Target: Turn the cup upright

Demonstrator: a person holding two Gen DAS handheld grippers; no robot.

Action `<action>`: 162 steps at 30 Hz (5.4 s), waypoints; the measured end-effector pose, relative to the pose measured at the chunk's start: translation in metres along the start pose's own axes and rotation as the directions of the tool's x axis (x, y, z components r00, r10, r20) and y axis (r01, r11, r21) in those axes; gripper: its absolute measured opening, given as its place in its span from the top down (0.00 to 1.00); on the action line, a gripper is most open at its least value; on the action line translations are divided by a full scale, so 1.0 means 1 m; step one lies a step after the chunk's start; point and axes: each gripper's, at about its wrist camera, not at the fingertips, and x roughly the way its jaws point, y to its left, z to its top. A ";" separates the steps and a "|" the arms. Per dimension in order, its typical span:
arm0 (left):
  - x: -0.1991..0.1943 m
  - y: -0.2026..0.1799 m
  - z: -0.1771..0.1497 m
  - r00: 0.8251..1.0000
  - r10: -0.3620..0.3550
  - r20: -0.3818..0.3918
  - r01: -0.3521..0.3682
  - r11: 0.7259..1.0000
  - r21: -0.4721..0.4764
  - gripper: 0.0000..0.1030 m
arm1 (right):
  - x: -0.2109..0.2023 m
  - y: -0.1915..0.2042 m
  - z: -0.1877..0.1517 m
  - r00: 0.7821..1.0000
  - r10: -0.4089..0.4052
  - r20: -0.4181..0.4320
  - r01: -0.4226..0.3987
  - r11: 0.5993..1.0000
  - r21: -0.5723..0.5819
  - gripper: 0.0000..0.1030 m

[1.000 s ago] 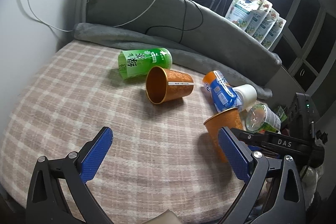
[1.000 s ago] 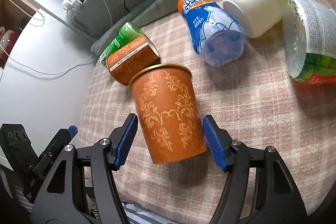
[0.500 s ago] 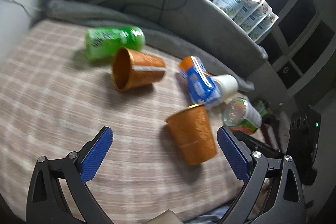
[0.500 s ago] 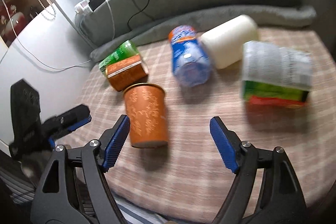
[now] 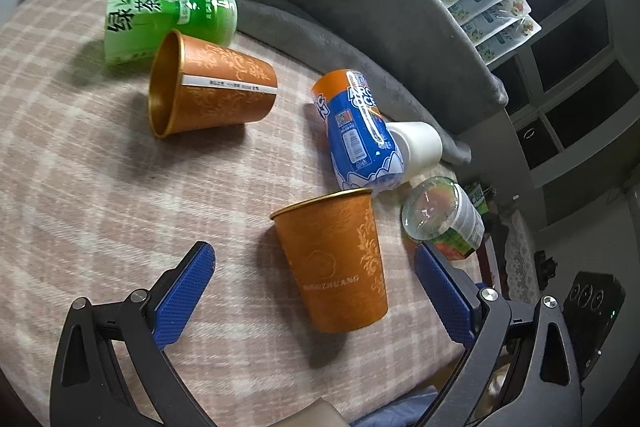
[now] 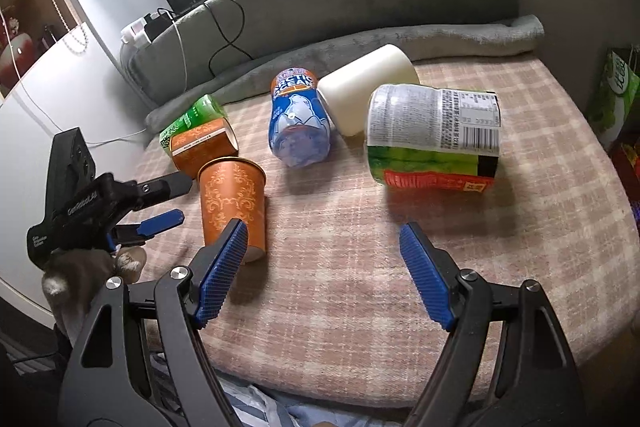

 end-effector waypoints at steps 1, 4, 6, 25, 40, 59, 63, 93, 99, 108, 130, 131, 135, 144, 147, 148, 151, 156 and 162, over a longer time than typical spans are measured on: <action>0.003 0.000 0.001 1.000 0.000 -0.004 0.000 1.000 -0.007 0.04 | 0.000 -0.001 0.000 1.000 -0.003 0.001 0.003 1.000 0.000 0.21; 0.011 0.004 0.005 1.000 -0.012 -0.022 0.011 0.999 -0.033 0.04 | -0.001 -0.001 0.000 1.000 -0.010 0.006 0.010 1.000 -0.001 0.21; 0.015 0.007 0.008 0.999 -0.024 -0.034 0.022 0.999 -0.050 0.04 | -0.001 -0.001 0.000 1.000 -0.015 0.010 0.015 1.000 0.000 0.21; 0.038 0.010 0.008 0.994 -0.029 -0.105 0.023 0.998 -0.067 0.22 | -0.004 0.001 0.000 0.998 -0.051 0.039 0.052 0.998 -0.023 0.21; 0.034 -0.001 0.011 0.997 -0.016 -0.081 0.015 1.000 -0.018 0.34 | -0.005 -0.001 0.000 0.997 -0.066 0.045 0.066 0.998 -0.014 0.21; 0.012 -0.039 0.004 0.993 0.084 0.086 -0.101 0.972 0.214 0.35 | -0.003 -0.002 0.001 0.996 -0.072 0.048 0.073 0.997 -0.005 0.21; 0.010 -0.048 0.001 0.984 0.117 0.136 -0.150 0.951 0.269 0.36 | -0.003 -0.002 0.001 0.996 -0.072 0.047 0.072 0.997 -0.005 0.21; 0.014 -0.077 -0.029 0.955 0.183 0.234 -0.275 0.845 0.459 0.36 | -0.005 -0.001 0.001 0.996 -0.074 0.058 0.075 0.997 -0.005 0.21; 0.013 -0.077 -0.034 0.965 0.165 0.203 -0.244 0.850 0.467 0.36 | -0.007 0.002 0.000 0.995 -0.075 0.062 0.076 0.997 -0.005 0.21; 0.008 -0.079 -0.040 0.977 0.138 0.165 -0.201 0.861 0.468 0.36 | -0.007 0.002 0.000 0.995 -0.075 0.061 0.075 0.997 -0.003 0.21; -0.028 -0.062 -0.039 0.987 0.087 0.137 -0.139 0.889 0.436 0.27 | -0.007 0.013 0.002 0.992 -0.090 0.093 0.093 0.995 -0.029 0.21; -0.030 -0.061 -0.039 0.986 0.090 0.142 -0.143 0.890 0.433 0.27 | -0.007 0.013 0.003 0.991 -0.091 0.096 0.094 0.995 -0.029 0.20; -0.042 -0.055 -0.038 0.980 0.094 0.173 -0.159 0.894 0.418 0.27 | -0.009 0.015 0.004 0.987 -0.106 0.121 0.111 0.993 -0.035 0.17; -0.078 -0.043 -0.034 0.923 0.154 0.353 -0.289 0.882 0.372 0.27 | -0.015 0.026 0.009 0.969 -0.152 0.195 0.167 0.984 -0.060 0.17; -0.090 -0.046 -0.035 0.871 0.192 0.453 -0.375 0.854 0.359 0.27 | -0.018 0.032 0.010 0.959 -0.173 0.224 0.195 0.978 -0.077 0.13; -0.094 -0.047 -0.037 0.850 0.203 0.487 -0.405 0.843 0.354 0.24 | -0.019 0.034 0.010 0.954 -0.180 0.240 0.205 0.975 -0.082 0.08; -0.103 -0.049 -0.038 0.814 0.204 0.543 -0.439 0.829 0.347 0.19 | -0.025 0.039 0.010 0.935 -0.206 0.288 0.241 0.966 -0.094 0.07; -0.113 -0.054 -0.041 0.770 0.200 0.606 -0.474 0.815 0.333 0.17 | -0.032 0.043 0.010 0.906 -0.242 0.349 0.289 0.953 -0.089 0.00; -0.118 -0.054 -0.039 0.754 0.204 0.625 -0.474 0.827 0.302 0.17 | -0.039 0.043 0.010 0.879 -0.271 0.392 0.325 0.943 -0.075 0.00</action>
